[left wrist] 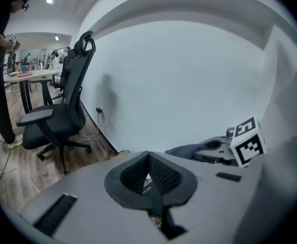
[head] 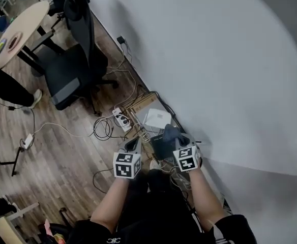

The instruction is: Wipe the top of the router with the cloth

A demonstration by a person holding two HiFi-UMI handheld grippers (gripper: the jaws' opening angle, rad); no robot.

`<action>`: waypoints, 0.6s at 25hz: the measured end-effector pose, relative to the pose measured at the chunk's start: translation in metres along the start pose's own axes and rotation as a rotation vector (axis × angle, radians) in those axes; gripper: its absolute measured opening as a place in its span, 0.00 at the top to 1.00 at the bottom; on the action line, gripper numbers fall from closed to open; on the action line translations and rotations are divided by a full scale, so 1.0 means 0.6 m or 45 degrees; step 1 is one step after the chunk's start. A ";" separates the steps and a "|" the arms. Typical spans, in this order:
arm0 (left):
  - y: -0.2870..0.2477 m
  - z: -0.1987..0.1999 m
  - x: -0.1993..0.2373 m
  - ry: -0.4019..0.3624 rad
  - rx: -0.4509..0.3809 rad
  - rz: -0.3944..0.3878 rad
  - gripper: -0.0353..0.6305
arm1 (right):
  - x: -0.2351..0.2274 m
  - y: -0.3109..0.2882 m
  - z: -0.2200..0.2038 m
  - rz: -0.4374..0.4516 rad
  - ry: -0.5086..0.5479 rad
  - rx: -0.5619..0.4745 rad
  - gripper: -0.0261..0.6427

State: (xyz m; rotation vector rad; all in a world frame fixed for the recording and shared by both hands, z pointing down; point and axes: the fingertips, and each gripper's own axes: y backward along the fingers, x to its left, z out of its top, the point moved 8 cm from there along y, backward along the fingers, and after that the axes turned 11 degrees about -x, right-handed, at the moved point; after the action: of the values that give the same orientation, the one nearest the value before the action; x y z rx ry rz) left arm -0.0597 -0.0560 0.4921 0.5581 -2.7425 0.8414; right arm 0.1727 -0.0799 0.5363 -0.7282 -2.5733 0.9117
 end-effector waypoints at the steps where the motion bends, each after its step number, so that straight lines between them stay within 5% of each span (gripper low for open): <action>1: 0.016 0.024 -0.005 -0.005 -0.025 0.009 0.96 | -0.002 0.019 0.027 -0.010 -0.033 -0.069 0.94; 15: 0.193 0.323 -0.056 -0.178 -0.452 0.064 0.96 | -0.007 0.229 0.361 -0.124 -0.233 -0.881 0.94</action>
State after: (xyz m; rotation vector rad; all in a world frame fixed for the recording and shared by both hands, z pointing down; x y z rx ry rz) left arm -0.0963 -0.0695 0.2670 0.4919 -2.9457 0.3193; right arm 0.1290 -0.0976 0.2841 -0.6933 -3.0730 0.0288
